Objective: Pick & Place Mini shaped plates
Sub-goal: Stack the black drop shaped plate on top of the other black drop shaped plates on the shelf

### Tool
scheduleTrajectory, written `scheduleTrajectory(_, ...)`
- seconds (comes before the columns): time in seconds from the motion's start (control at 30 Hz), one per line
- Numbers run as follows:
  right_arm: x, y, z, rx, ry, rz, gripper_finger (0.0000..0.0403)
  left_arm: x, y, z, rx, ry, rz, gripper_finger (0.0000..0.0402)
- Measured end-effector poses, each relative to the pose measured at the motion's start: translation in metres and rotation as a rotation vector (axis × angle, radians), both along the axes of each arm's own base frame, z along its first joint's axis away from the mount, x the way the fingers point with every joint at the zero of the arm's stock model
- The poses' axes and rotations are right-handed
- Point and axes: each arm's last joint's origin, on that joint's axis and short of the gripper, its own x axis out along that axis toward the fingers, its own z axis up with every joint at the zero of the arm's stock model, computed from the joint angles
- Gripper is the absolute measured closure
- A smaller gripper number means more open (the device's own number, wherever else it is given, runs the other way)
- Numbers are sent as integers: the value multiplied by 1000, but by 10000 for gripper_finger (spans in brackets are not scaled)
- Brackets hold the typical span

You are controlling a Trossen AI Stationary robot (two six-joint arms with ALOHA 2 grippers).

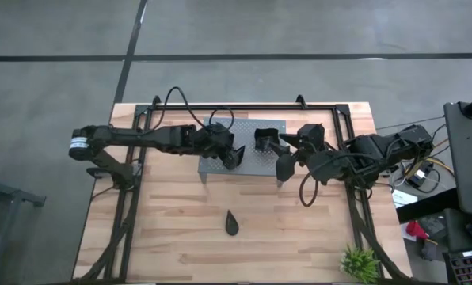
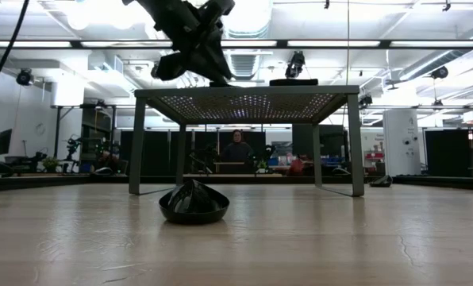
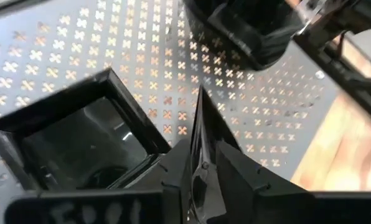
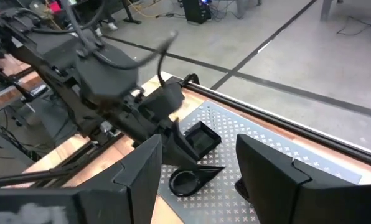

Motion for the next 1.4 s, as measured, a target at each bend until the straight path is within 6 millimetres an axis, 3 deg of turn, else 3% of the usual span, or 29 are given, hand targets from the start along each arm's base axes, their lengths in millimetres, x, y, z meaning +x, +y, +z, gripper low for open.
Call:
scheduleTrajectory(0.17,-9,-3,-3,83,1,-46,199,-9,-2,16,5,-73,-1,320)
scheduleTrajectory(0.5,-51,-25,-16,222,105,-265,199,-34,-5,62,69,-301,-47,318)
scheduleTrajectory(0.77,-88,-57,-33,413,-44,-526,199,-59,4,90,5,-418,-189,318)
scheduleTrajectory(1.0,-111,-73,-82,623,-154,-742,200,-79,16,104,-66,-495,-382,317)
scheduleTrajectory(1.27,-120,-88,-148,724,-341,-847,200,-99,29,115,-12,-543,-374,317)
scheduleTrajectory(1.4,-122,-98,-185,719,-351,-941,200,-104,31,118,-5,-556,-369,318)
